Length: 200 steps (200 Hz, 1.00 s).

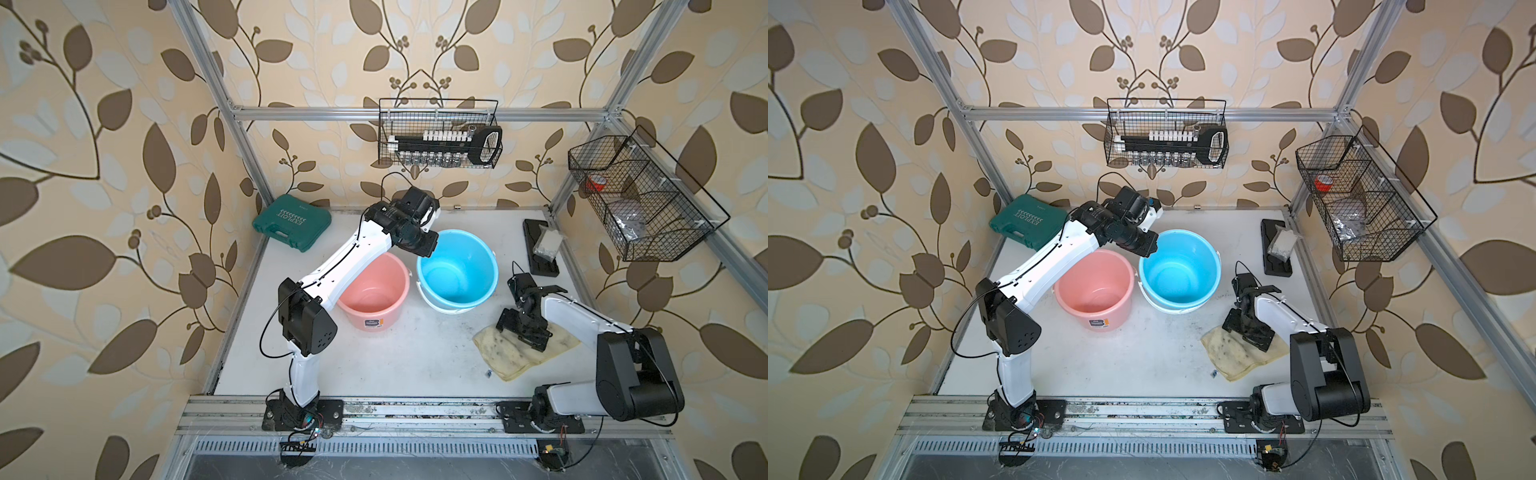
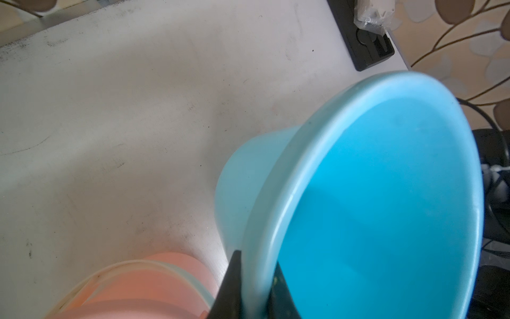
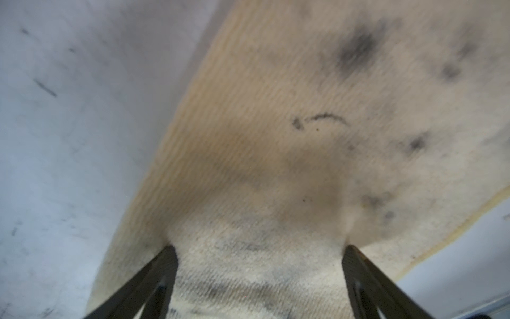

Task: Wipe the inside of the bucket with a cloth
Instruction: Pick up the cleaning item at the center of the board.

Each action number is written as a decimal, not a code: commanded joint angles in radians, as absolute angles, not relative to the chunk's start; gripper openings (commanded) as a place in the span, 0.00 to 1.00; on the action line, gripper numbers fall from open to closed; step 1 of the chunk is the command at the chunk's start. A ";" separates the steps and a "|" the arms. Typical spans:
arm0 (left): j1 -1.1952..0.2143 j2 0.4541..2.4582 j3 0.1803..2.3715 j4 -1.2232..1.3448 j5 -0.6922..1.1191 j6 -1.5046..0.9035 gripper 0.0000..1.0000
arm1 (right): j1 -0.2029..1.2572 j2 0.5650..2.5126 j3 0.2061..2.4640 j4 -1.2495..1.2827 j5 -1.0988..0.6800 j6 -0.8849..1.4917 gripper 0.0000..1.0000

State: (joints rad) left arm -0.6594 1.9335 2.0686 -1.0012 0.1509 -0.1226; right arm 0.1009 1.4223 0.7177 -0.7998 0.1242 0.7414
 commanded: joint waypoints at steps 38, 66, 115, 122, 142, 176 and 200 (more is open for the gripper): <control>-0.644 1.822 2.055 -0.990 0.159 -0.118 0.00 | 0.104 1.529 0.704 -0.827 0.134 0.721 0.64; -0.644 1.825 2.068 -1.005 0.160 -0.117 0.00 | 0.103 1.542 0.737 -0.877 0.148 0.715 0.84; -0.643 1.818 2.110 -1.039 0.150 -0.103 0.00 | 0.029 1.477 0.758 -0.898 0.035 0.689 0.98; -0.643 1.819 2.112 -1.046 0.141 -0.101 0.00 | 0.030 1.476 0.765 -0.893 0.011 0.698 0.97; -0.638 1.810 2.100 -1.046 0.135 -0.102 0.00 | 0.085 1.516 0.809 -0.874 -0.048 0.738 0.96; -0.635 1.795 2.068 -1.040 0.122 -0.104 0.00 | 0.198 1.619 0.890 -0.853 -0.059 0.807 0.97; -0.630 1.783 2.056 -1.032 0.104 -0.104 0.00 | 0.230 1.659 0.917 -0.847 -0.044 0.824 0.97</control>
